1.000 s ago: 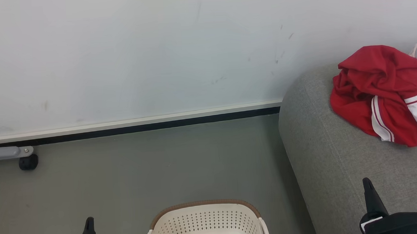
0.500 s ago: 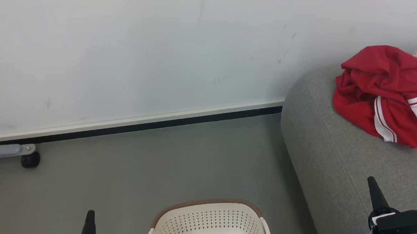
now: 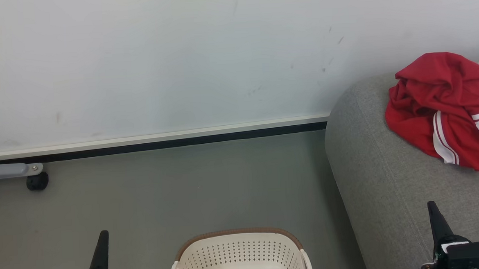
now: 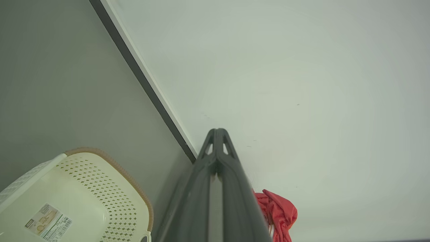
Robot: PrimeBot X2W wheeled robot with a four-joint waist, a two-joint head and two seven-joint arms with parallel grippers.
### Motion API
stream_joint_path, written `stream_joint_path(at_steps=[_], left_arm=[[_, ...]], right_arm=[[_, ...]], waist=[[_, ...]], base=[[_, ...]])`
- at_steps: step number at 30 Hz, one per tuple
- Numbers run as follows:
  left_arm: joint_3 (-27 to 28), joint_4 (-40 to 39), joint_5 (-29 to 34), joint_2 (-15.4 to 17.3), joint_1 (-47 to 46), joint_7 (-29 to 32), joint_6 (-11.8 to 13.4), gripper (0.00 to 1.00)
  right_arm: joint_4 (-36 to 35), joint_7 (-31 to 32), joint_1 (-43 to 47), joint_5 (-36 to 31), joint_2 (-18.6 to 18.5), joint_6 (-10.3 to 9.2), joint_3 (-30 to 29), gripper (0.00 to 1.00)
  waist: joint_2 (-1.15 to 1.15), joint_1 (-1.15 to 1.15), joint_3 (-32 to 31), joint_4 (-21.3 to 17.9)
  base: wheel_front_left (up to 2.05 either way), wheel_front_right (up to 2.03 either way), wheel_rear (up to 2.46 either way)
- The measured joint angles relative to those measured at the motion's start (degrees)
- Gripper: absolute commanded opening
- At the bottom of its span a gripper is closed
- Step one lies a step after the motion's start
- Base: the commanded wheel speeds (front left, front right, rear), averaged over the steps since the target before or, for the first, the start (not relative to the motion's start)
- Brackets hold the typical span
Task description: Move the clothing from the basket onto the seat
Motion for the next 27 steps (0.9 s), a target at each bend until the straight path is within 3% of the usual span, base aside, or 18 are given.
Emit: stream_joint_path(at_steps=[18, 27], left_arm=[[2.03, 2.02, -11.87, -1.0, -3.12, 3.34, -2.53, 0.0], [2.12, 2.05, -12.8, -1.04, -3.6, 3.48, -2.54, 0.0]], right_arm=[[1.77, 3.31, -1.43, 12.7, 1.19, 2.49, -3.97, 0.0], [1.91, 3.46, -1.85, 12.9, 1.27, 2.5, -4.08, 0.0]], waist=[[0.0, 0.0, 0.2, 0.59], [0.0, 0.0, 0.21, 0.59]], base=[[0.0, 0.0, 0.0], [0.0, 0.0, 0.0]])
